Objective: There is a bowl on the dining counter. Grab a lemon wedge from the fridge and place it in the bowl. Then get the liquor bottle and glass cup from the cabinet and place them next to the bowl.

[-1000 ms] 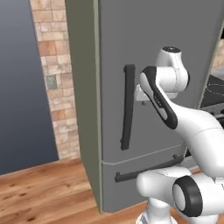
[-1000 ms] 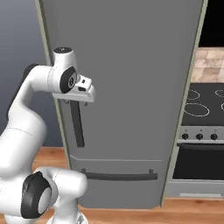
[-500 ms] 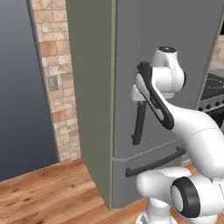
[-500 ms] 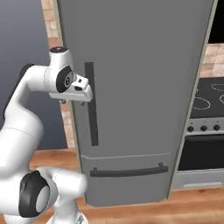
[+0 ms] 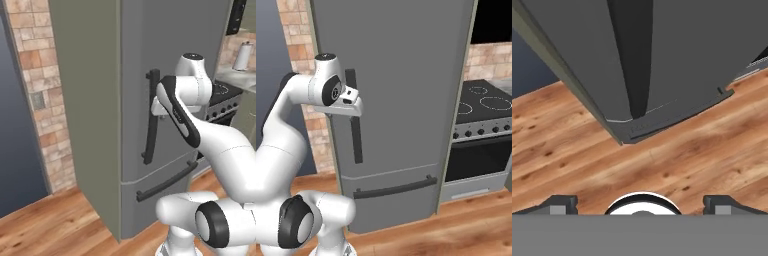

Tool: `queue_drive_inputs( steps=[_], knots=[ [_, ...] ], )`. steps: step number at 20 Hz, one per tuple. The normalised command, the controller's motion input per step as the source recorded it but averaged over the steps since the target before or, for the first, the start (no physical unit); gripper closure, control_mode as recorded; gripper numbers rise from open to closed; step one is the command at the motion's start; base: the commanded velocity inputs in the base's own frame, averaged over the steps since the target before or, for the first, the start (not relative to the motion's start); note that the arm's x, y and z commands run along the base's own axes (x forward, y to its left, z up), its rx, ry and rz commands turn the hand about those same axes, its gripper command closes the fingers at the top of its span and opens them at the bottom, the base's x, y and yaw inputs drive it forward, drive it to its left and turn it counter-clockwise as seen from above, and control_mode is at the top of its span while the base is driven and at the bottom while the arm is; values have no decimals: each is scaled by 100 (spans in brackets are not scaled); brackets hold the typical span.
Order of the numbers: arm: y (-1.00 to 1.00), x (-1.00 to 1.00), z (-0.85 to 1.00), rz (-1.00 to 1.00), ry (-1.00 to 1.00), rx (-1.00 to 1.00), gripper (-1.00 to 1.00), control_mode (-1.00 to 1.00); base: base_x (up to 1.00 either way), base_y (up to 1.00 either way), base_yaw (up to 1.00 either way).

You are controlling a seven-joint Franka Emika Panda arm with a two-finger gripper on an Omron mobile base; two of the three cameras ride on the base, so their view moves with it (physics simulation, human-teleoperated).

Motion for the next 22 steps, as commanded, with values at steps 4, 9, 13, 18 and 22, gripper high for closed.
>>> queue_drive_inputs(
  steps=[4, 9, 13, 18, 22],
  knots=[
    [0, 0, 0, 0, 0, 0, -100, 100, 0, 44, -26],
    [0, 0, 0, 0, 0, 0, -100, 100, 0, 47, -27],
    [0, 0, 0, 0, 0, 0, -100, 100, 0, 46, -24],
    [0, 0, 0, 0, 0, 0, -100, 100, 4, 47, -17],
    [0, 0, 0, 0, 0, 0, -100, 100, 29, 48, -6]
  ],
)
